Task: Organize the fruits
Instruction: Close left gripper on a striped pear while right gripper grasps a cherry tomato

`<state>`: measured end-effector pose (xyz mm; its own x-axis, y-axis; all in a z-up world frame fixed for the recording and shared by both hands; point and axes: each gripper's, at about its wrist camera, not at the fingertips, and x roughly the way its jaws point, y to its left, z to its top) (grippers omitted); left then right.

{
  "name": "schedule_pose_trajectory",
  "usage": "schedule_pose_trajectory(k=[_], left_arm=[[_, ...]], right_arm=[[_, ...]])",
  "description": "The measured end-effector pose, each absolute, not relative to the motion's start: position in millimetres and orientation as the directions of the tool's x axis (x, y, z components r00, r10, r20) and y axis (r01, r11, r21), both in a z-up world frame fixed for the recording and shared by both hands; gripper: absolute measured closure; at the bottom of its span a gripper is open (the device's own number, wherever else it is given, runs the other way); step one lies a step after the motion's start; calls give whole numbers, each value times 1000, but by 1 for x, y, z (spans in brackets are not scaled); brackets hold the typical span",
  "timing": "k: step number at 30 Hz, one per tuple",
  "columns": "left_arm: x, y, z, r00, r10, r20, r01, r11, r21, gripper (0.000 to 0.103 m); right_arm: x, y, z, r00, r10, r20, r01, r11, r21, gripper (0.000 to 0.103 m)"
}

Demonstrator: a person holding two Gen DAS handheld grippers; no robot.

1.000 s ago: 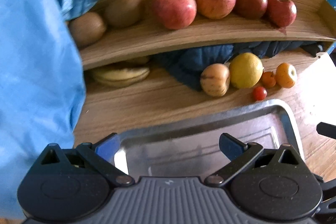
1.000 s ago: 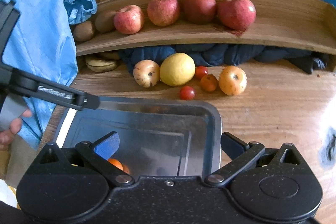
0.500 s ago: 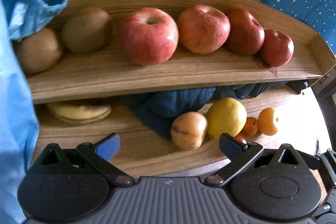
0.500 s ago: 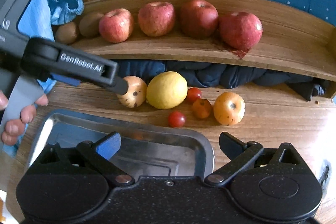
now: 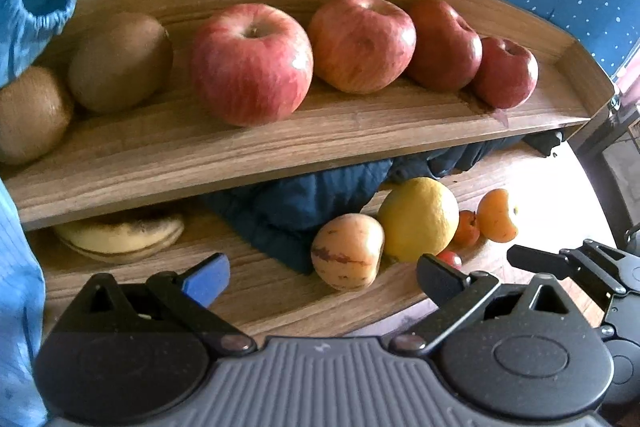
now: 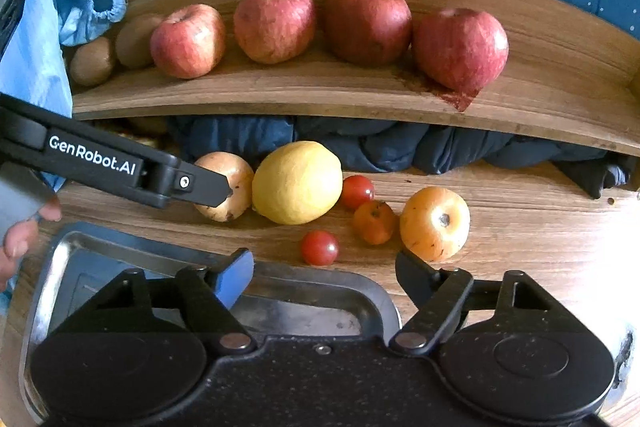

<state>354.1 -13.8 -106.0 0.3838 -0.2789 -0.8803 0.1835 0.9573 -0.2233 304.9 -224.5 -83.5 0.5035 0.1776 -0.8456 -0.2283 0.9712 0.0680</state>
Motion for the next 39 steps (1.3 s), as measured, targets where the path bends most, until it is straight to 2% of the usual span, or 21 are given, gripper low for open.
schedule_pose_trajectory(k=[7, 11, 16, 19, 26, 34, 39], left_arm=[[355, -10, -111, 377, -312, -872, 176, 948, -264, 16], [355, -10, -110, 376, -324, -868, 172, 945, -279, 19], [356, -12, -112, 374, -337, -864, 165, 941, -296, 29], [356, -12, -113, 372, -340, -864, 161, 940, -301, 29], [356, -9, -118, 360, -341, -868, 148, 940, -308, 33], [358, -12, -119, 355, -357, -864, 158, 934, -321, 49], [359, -14, -122, 352, -361, -863, 157, 932, -326, 50]], right_arm=[[313, -221, -89, 496, 156, -854, -219, 974, 51, 38], [319, -215, -90, 490, 123, -863, -232, 973, 7, 41], [325, -212, -92, 472, 131, -872, -245, 969, 13, 47], [328, -210, -94, 462, 131, -877, -242, 970, 17, 52], [330, -208, -99, 450, 123, -884, -249, 969, 7, 56], [331, -205, -98, 435, 141, -889, -256, 966, 29, 63], [332, -205, -99, 427, 146, -892, -249, 968, 39, 64]])
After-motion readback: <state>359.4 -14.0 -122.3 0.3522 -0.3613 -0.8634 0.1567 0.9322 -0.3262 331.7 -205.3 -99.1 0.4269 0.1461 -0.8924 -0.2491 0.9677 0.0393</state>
